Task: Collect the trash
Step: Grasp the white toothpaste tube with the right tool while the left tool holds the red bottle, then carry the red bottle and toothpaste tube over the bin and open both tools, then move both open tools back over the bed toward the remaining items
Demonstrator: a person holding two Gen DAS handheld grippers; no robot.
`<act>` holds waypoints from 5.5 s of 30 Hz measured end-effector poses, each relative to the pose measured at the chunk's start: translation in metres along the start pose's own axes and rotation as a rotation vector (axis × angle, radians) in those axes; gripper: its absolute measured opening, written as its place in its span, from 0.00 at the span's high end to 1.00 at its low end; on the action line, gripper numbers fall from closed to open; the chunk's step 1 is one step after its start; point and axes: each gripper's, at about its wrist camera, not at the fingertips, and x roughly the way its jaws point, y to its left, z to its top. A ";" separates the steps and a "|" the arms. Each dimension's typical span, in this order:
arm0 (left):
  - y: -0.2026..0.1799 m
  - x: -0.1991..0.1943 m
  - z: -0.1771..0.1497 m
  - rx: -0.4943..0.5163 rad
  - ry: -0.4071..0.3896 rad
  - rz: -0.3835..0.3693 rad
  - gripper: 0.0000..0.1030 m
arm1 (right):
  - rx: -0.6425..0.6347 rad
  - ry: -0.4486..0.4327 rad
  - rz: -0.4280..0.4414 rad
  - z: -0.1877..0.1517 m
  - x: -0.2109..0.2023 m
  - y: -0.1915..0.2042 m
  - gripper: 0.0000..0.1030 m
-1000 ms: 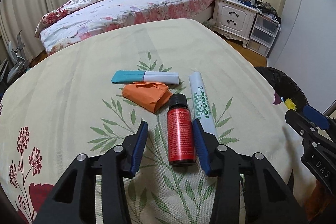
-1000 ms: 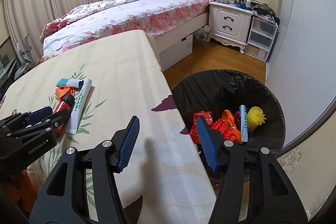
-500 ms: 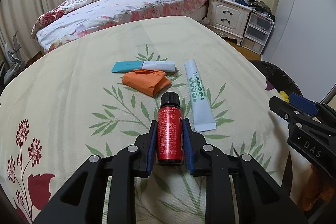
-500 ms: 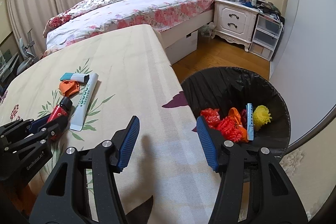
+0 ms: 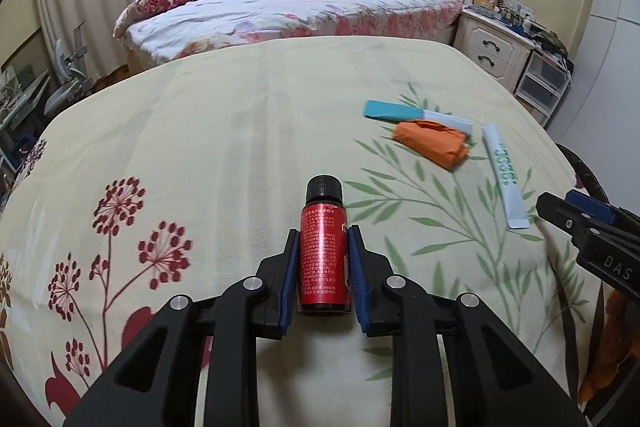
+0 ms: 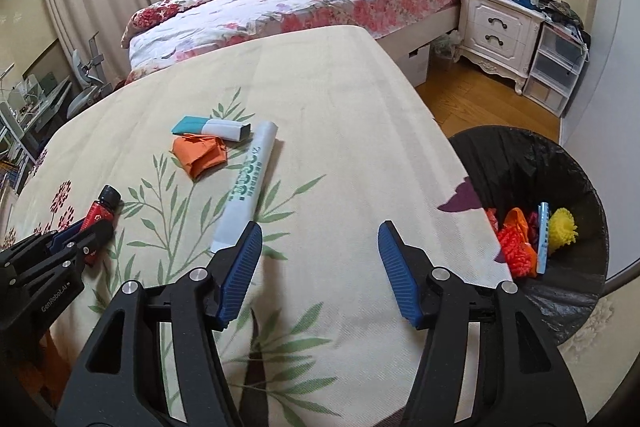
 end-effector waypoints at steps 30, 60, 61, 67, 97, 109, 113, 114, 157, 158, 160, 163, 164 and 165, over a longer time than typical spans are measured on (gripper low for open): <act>0.052 -0.002 0.003 -0.114 -0.015 0.034 0.76 | -0.116 0.020 -0.019 0.000 0.003 0.028 0.82; 0.008 -0.010 0.000 -0.046 -0.033 -0.044 0.76 | -0.077 -0.007 -0.025 -0.018 -0.024 0.003 0.82; 0.003 -0.010 0.001 -0.039 -0.035 -0.055 0.76 | -0.070 -0.012 -0.031 -0.017 -0.025 0.000 0.82; -0.034 -0.011 0.003 0.017 -0.047 -0.125 0.76 | -0.014 -0.050 -0.076 -0.011 -0.038 -0.032 0.82; -0.237 0.007 0.071 0.295 -0.190 -0.367 0.76 | 0.260 -0.224 -0.335 0.013 -0.058 -0.184 0.82; -0.273 0.030 0.075 0.354 -0.167 -0.351 0.76 | 0.298 -0.216 -0.367 0.012 -0.047 -0.207 0.82; -0.280 0.036 0.075 0.356 -0.146 -0.343 0.76 | 0.310 -0.213 -0.369 0.009 -0.046 -0.209 0.82; -0.282 0.038 0.076 0.357 -0.142 -0.343 0.76 | 0.312 -0.212 -0.369 0.009 -0.045 -0.209 0.82; -0.230 0.035 0.073 0.252 -0.090 -0.234 0.36 | 0.275 -0.184 -0.329 0.008 -0.039 -0.186 0.52; -0.224 0.035 0.072 0.244 -0.087 -0.225 0.36 | 0.270 -0.181 -0.316 0.009 -0.039 -0.182 0.52; -0.213 0.033 0.070 0.229 -0.084 -0.207 0.36 | 0.259 -0.174 -0.291 0.010 -0.038 -0.173 0.51; -0.196 0.032 0.067 0.206 -0.077 -0.181 0.36 | 0.232 -0.161 -0.256 0.011 -0.037 -0.156 0.51; -0.190 0.031 0.065 0.196 -0.075 -0.172 0.36 | 0.219 -0.156 -0.246 0.011 -0.036 -0.150 0.51; -0.184 0.030 0.064 0.185 -0.073 -0.164 0.36 | 0.208 -0.152 -0.238 0.011 -0.036 -0.144 0.51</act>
